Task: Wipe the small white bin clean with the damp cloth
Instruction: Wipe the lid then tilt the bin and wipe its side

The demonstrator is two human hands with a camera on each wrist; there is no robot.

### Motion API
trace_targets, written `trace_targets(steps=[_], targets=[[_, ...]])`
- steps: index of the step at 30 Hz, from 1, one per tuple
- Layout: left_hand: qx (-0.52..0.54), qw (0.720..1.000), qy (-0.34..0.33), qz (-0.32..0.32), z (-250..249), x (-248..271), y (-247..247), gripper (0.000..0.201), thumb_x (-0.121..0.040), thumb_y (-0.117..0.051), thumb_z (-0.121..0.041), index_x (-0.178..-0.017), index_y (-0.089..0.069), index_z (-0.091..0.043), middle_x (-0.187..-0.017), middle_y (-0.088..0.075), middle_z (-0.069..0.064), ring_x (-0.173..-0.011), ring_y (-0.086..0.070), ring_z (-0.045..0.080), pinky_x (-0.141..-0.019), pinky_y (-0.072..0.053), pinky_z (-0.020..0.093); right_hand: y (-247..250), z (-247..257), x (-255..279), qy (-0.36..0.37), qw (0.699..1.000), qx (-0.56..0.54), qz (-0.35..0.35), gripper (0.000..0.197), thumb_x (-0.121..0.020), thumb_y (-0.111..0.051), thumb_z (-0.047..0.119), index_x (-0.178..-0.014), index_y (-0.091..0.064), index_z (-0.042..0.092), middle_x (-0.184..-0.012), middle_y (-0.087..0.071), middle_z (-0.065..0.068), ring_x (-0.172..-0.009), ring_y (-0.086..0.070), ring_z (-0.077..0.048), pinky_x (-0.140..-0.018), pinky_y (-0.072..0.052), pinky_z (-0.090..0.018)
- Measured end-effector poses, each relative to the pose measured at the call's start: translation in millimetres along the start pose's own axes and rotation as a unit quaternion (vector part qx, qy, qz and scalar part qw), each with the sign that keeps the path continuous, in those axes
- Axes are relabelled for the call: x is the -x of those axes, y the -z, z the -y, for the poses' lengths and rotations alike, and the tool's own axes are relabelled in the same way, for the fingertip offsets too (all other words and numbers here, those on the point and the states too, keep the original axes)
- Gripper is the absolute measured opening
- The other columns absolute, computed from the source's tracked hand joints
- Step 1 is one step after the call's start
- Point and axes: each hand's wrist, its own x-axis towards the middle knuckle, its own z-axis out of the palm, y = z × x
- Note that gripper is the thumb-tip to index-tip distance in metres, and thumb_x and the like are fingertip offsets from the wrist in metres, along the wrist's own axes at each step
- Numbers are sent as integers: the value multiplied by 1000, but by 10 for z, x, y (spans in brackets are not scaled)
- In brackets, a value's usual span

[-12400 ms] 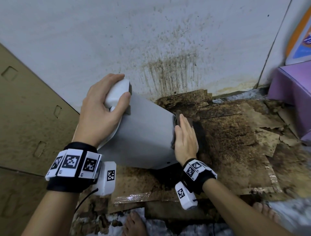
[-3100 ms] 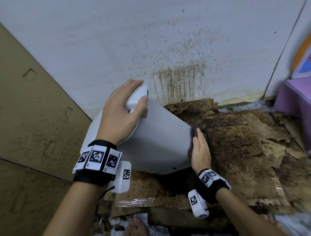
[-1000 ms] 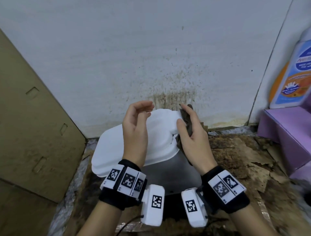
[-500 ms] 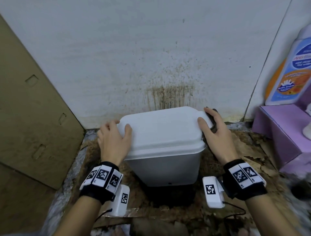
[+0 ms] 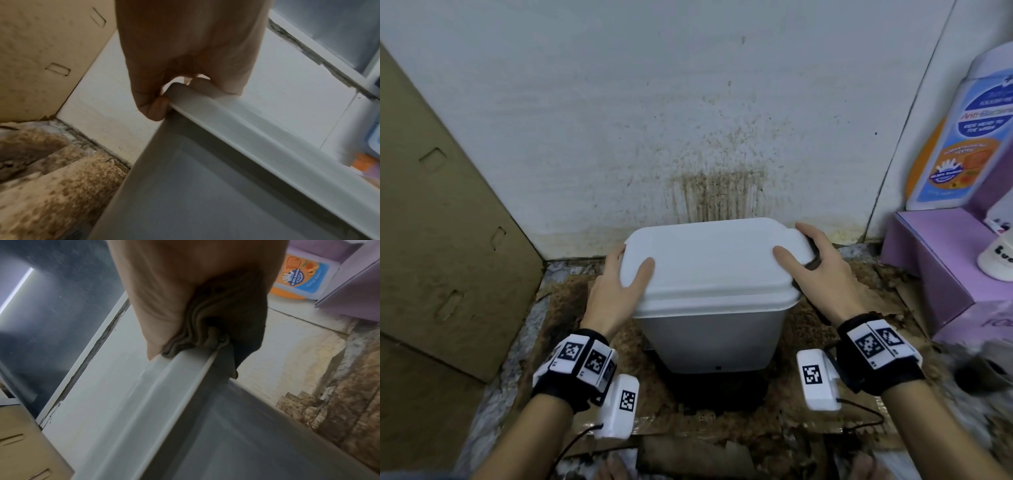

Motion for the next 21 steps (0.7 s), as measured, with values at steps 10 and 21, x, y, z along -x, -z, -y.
trace_targets(steps=[10, 21], targets=[[50, 996, -66, 28, -120, -313, 183, 64, -97, -51, -63, -154, -39, -37, -159, -40, -9, -146, -36, 18, -118, -31, 45, -399, 210, 604, -56, 988, -85, -118, 67, -90, -68, 47, -149, -37, 38, -141, -43, -5, -131, -41, -21, -90, -34, -28], [25, 998, -53, 0, -171, -308, -23, 57, -102, -44, -57, -152, -41, -32, -155, -46, 2, -141, -43, 25, -109, -36, 41, -366, -57, 612, -63, 974, -125, -178, 63, -95, -60, 49, -150, -38, 27, -150, -44, 1, -134, -43, -17, -97, -34, -25]])
